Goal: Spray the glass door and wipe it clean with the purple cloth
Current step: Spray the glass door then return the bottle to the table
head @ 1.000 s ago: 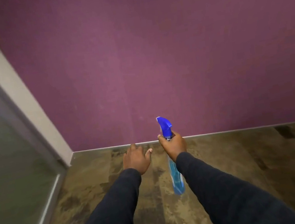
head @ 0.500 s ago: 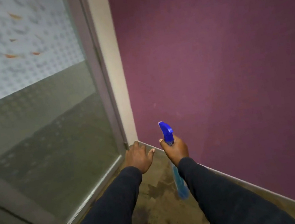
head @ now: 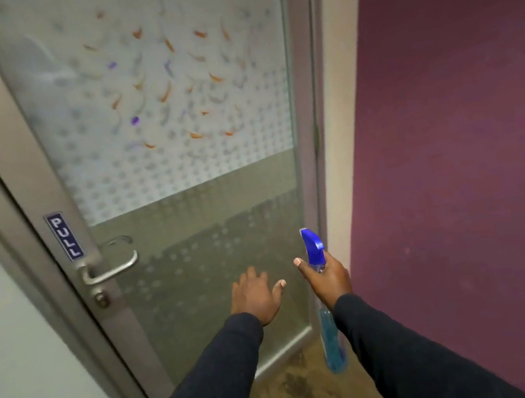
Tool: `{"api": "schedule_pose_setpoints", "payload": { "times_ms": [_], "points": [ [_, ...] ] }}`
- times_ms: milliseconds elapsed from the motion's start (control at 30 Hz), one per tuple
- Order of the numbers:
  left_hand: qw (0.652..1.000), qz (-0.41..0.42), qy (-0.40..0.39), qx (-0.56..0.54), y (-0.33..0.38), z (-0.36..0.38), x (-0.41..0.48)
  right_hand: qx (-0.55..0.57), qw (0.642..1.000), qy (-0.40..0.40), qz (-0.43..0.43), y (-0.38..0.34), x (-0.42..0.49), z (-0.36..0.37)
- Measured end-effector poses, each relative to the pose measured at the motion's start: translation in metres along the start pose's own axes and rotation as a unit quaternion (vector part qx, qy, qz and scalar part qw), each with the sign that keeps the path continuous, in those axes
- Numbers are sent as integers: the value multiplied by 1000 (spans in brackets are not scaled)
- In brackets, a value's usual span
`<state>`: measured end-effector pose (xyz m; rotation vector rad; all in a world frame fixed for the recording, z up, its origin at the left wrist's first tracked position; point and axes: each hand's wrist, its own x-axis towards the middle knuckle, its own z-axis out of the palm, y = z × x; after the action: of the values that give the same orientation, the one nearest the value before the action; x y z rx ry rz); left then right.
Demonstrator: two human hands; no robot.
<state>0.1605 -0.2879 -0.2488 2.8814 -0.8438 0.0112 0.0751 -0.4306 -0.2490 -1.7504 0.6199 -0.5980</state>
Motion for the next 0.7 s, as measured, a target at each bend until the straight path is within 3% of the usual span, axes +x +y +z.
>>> {"api": "schedule_pose_setpoints", "payload": {
  "times_ms": [300,700],
  "points": [
    [995,-50,83,27,-93,-91,89,57,994,-37,-81,-108,95,93],
    [946,-113,276,124,-140,-290,143,125,946,-93,-283,-363,164,116]
  ]
}}
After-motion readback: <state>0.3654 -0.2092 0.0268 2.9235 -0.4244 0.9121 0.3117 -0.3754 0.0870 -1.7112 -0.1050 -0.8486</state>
